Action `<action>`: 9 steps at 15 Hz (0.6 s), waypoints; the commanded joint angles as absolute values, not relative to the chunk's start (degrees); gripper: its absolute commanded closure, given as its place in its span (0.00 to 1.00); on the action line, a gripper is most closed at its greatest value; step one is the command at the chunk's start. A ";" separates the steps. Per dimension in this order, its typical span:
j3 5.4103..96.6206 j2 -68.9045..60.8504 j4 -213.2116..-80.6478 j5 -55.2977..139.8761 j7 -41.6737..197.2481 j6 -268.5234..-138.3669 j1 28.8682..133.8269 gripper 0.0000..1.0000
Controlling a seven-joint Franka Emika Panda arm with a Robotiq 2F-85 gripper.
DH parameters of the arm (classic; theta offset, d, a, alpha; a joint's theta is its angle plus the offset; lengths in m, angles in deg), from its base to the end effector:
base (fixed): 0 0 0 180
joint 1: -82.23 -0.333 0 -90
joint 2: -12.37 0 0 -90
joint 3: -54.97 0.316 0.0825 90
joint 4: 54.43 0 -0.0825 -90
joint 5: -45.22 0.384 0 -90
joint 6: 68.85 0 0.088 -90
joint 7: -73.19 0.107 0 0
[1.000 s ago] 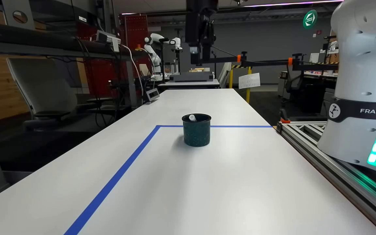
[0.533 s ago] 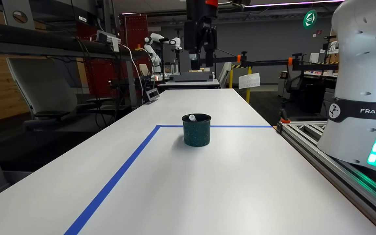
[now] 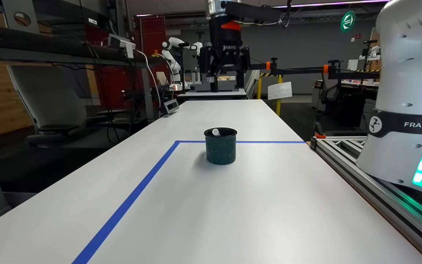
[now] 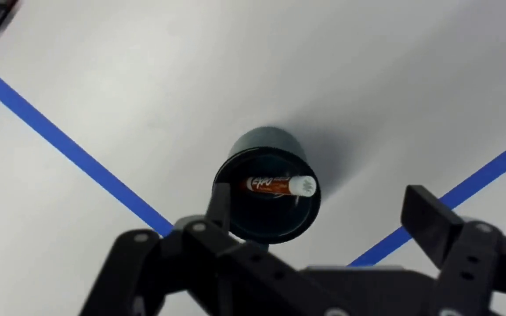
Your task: Take the marker out of the cup
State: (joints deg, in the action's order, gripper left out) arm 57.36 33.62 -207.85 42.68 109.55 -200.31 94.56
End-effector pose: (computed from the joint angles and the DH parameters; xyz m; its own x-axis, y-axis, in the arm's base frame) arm 0.3829 -0.0689 0.3526 0.7101 -0.7039 0.0175 -0.7038 -0.7088 0.0467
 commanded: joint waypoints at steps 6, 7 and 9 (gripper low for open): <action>53.93 22.87 -203.82 50.79 124.78 -204.02 94.40 0.00; 53.36 21.73 -203.24 52.20 125.49 -204.48 94.18 0.00; 52.33 19.92 -202.27 54.52 126.48 -205.67 93.89 0.00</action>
State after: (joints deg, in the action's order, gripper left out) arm 54.03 23.14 -204.67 51.14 124.07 -204.36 94.96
